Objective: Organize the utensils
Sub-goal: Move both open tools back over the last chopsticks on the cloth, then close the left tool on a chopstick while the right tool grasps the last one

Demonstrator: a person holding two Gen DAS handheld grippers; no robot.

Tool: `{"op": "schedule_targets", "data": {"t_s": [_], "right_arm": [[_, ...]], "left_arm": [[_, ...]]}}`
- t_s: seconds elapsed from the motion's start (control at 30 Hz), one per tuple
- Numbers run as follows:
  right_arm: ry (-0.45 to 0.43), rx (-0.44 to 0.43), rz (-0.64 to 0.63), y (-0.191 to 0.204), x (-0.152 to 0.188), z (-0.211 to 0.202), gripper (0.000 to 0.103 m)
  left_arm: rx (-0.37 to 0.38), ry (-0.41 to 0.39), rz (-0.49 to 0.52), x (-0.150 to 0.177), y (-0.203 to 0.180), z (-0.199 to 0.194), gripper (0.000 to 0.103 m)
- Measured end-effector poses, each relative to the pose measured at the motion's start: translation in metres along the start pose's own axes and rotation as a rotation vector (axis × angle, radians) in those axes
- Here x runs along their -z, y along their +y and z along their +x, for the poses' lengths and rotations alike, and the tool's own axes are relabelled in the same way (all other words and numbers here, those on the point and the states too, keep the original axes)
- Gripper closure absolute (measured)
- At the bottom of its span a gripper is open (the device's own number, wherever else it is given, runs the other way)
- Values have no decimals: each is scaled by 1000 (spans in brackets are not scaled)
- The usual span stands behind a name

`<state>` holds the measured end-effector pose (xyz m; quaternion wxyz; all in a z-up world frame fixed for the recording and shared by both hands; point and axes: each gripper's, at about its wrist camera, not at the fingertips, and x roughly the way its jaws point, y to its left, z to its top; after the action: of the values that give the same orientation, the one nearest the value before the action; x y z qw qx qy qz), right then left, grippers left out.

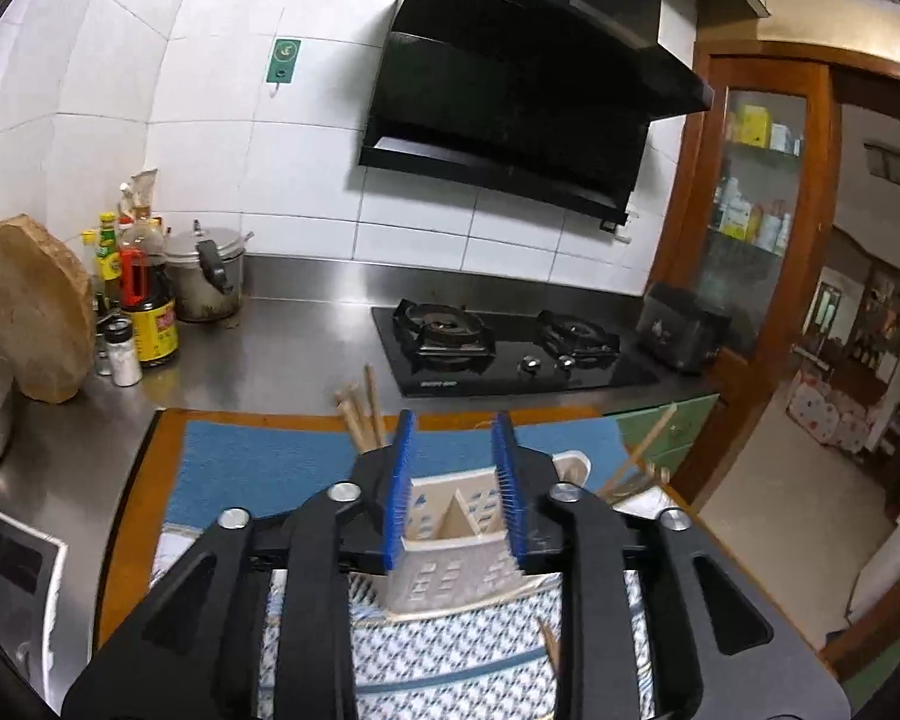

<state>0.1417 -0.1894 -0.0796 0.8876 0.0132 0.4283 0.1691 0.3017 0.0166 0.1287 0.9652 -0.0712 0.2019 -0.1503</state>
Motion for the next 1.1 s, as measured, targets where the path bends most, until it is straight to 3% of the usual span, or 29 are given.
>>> {"op": "schedule_targets", "data": {"t_s": [0.2, 0.33, 0.73, 1.1], "right_arm": [[24, -34, 26, 15, 13, 9, 75], [34, 1, -19, 27, 19, 12, 77], [34, 128, -14, 0, 26, 4, 80], [14, 125, 44, -5, 9, 18, 82]], "left_arm": [[3, 31, 21, 36, 1, -27, 67], [27, 59, -5, 60, 7, -37, 67], [36, 125, -45, 106, 15, -42, 66], [77, 240, -28, 162, -10, -35, 66]]}}
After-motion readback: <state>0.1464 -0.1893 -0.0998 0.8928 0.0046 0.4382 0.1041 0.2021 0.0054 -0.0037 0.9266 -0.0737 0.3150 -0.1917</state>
